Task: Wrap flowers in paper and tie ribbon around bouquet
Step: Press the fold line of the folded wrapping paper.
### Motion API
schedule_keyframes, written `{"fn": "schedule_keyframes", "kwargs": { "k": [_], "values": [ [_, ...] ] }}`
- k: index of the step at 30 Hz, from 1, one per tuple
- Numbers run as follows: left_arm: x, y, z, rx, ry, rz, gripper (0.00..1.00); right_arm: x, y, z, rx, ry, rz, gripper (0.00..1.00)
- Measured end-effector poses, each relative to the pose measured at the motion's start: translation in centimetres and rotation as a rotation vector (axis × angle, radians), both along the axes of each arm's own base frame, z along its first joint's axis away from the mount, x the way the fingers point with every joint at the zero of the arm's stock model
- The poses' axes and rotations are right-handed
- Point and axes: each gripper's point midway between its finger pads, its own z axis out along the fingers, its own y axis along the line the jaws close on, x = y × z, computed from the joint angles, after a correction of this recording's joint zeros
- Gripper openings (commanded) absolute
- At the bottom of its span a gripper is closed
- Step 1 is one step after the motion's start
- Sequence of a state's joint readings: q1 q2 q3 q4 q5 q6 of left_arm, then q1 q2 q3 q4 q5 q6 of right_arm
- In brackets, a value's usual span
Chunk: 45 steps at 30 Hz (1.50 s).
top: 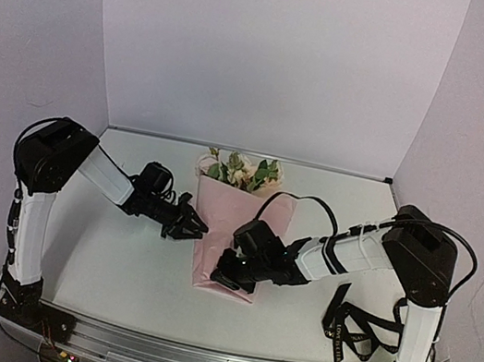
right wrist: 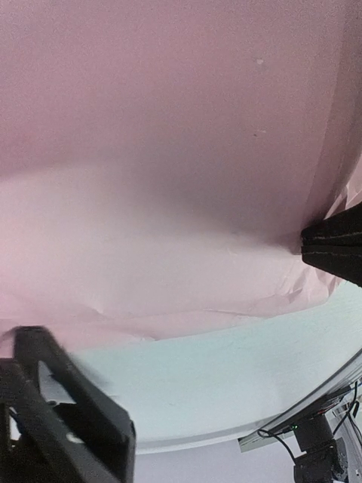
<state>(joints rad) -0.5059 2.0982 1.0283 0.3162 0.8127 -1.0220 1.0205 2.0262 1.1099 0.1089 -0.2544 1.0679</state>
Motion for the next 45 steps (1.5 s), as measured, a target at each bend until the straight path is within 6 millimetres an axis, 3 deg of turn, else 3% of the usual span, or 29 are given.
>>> {"fn": "schedule_keyframes", "kwargs": {
  "k": [19, 28, 31, 35, 39, 42, 45],
  "values": [
    [15.5, 3.9, 0.6, 0.004, -0.082, 0.219, 0.29, 0.0, 0.0, 0.0, 0.006, 0.001, 0.004, 0.0],
    [21.1, 6.5, 1.2, 0.024, -0.143, 0.285, 0.32, 0.0, 0.0, 0.0, 0.006, -0.001, 0.011, 0.0],
    [21.8, 7.3, 1.6, 0.03, -0.153, 0.293, 0.35, 0.0, -0.1, 0.1, -0.002, 0.003, 0.014, 0.04],
    [22.1, 8.0, 2.1, 0.044, -0.177, 0.29, 0.4, 0.0, -1.0, 0.4, -0.047, 0.021, 0.019, 0.26],
    [20.0, 8.7, 3.7, 0.084, -0.182, 0.284, 0.46, 0.5, -2.5, 2.3, -0.118, 0.006, 0.028, 0.51],
    [17.7, 8.9, 7.2, 0.105, -0.229, 0.274, 0.5, 1.7, -3.7, 5.6, -0.151, -0.052, 0.002, 0.65],
    [14.8, 8.5, 11.1, 0.113, -0.3, 0.258, 0.51, 2.9, -5.6, 9.6, -0.178, -0.144, -0.046, 0.67]
  ]
}}
